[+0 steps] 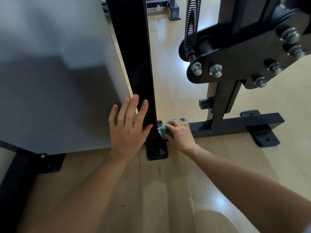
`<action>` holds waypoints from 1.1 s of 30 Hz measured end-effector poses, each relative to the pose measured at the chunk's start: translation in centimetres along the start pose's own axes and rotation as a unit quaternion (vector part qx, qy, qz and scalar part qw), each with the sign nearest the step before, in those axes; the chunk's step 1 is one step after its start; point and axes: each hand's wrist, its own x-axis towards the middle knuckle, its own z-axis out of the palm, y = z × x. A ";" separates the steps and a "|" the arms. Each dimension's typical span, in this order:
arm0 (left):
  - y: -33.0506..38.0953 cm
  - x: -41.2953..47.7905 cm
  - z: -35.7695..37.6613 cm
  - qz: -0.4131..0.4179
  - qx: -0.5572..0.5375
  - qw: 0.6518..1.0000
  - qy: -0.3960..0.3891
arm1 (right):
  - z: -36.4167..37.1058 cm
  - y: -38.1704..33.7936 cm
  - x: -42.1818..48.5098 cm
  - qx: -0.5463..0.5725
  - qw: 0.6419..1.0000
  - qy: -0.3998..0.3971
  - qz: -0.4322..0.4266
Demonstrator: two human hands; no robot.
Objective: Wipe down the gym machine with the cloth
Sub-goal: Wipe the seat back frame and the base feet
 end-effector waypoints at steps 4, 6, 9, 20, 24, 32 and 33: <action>0.0 -0.1 0.1 0.001 0.004 1.000 0.006 | 1.3 -1.2 -1.1 -0.013 0.996 0.009 -0.088; 0.1 -0.1 0.3 -0.001 0.002 1.000 0.005 | 1.4 -0.3 -1.9 -0.044 0.992 0.019 -0.113; 0.5 -0.1 0.4 -0.011 -0.002 1.000 0.005 | 0.8 2.4 -3.1 -0.096 0.989 0.031 -0.111; 0.7 0.1 0.3 -0.017 -0.007 1.000 -0.011 | -1.3 7.3 -4.3 -0.073 0.989 0.084 0.094; 0.6 0.1 0.2 -0.014 0.000 1.000 -0.007 | -0.8 4.6 -3.1 -0.050 0.995 0.068 0.059; 1.4 0.2 -0.1 -0.031 -0.007 0.999 -0.017 | -1.0 2.0 -1.6 -0.039 0.998 0.009 -0.056; 1.8 0.2 -0.2 -0.038 -0.011 0.999 -0.020 | -1.3 2.8 -2.1 -0.034 0.998 0.019 -0.055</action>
